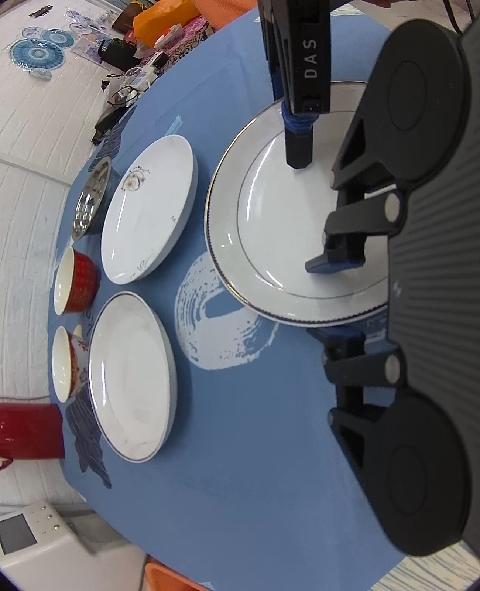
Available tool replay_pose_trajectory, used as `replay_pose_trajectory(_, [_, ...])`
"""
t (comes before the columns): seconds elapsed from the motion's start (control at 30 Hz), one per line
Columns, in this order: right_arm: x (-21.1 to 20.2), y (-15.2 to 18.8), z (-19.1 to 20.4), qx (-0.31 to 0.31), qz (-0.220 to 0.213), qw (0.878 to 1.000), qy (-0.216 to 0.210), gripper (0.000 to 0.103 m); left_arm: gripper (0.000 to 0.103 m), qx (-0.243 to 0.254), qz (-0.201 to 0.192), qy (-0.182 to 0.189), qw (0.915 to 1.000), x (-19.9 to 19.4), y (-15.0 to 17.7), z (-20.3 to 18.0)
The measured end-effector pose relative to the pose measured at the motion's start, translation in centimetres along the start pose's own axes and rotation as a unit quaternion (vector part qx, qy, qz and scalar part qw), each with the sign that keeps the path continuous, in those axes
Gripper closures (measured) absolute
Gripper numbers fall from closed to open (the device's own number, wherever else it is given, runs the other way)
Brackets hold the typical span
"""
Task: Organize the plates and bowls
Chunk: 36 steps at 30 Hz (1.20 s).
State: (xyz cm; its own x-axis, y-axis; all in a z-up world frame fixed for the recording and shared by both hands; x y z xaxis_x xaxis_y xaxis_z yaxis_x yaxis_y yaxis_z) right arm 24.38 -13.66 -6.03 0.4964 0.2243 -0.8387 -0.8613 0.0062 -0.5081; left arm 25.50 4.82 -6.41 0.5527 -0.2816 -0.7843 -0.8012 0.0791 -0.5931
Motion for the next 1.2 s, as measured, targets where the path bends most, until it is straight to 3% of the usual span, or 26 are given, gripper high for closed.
replay_pose_trajectory(0.13, [0.5, 0.4, 2.5, -0.003, -0.004, 0.999, -0.044, 0.065, 0.083, -0.020, 0.003, -0.011, 0.9997, -0.8, -0.2, 3.0])
replay_pose_trajectory(0.33, [2.2, 0.0, 7.7, -0.061, -0.006, 0.996, -0.066, 0.062, 0.083, -0.041, -0.005, -0.044, 0.9982, -2.7, 0.3, 7.4])
replay_pose_trajectory(0.57, [2.4, 0.5, 8.7, -0.087, -0.006, 0.993, -0.079, 0.060, 0.081, -0.040, -0.008, -0.044, 0.9982, -3.2, 1.2, 8.4])
replay_pose_trajectory(0.67, [2.3, 0.1, 8.0, -0.067, 0.007, 0.993, -0.101, 0.060, 0.079, -0.045, -0.003, -0.039, 0.9982, -3.1, 0.9, 8.6])
replay_pose_trajectory(0.7, [2.0, -0.1, 7.5, -0.056, 0.012, 0.992, -0.116, 0.060, 0.074, -0.048, -0.008, -0.038, 0.9981, -3.5, 0.7, 8.9])
replay_pose_trajectory(0.73, [1.4, -0.5, 6.9, -0.044, 0.006, 0.992, -0.122, 0.062, 0.053, -0.047, -0.020, -0.042, 0.9978, -4.2, 0.5, 9.3])
replay_pose_trajectory(0.77, [0.5, -1.1, 6.1, -0.035, -0.010, 0.992, -0.118, 0.062, 0.040, -0.045, -0.038, -0.050, 0.9970, -5.1, 0.2, 9.7])
replay_pose_trajectory(0.87, [-2.6, -3.9, 4.2, -0.028, -0.069, 0.994, -0.075, 0.060, 0.041, -0.037, -0.087, -0.077, 0.9926, -8.0, -1.8, 10.5])
replay_pose_trajectory(0.97, [-5.3, -7.2, 4.3, -0.054, -0.133, 0.989, -0.026, 0.060, 0.038, -0.043, -0.107, -0.076, 0.9905, -9.2, -5.2, 10.8])
replay_pose_trajectory(1.1, [-8.0, -11.9, 7.0, -0.167, -0.228, 0.959, 0.012, 0.057, 0.037, -0.048, -0.111, -0.079, 0.9895, -8.0, -9.7, 11.1])
replay_pose_trajectory(1.17, [-5.7, -13.7, 8.5, -0.240, -0.205, 0.949, 0.017, 0.056, 0.036, -0.054, -0.098, -0.077, 0.9908, -6.2, -11.8, 11.4])
replay_pose_trajectory(1.2, [-3.6, -14.9, 8.8, -0.250, -0.168, 0.953, 0.025, 0.056, 0.036, -0.058, -0.085, -0.079, 0.9914, -5.1, -12.6, 11.7])
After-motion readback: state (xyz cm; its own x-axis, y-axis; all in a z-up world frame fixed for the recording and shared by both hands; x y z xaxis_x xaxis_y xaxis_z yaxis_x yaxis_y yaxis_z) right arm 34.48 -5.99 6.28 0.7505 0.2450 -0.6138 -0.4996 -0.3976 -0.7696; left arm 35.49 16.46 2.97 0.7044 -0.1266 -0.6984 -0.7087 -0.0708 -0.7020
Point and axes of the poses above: each gripper's, at about its wrist camera, not at the fingertips, and x roughly the way its jaws point, z to its left, y to its underside, the point moved 4 cm from there along x, roughly the way its jaws point, and after that the axes turned 2 degrees about -x, right-handed, at the moved point
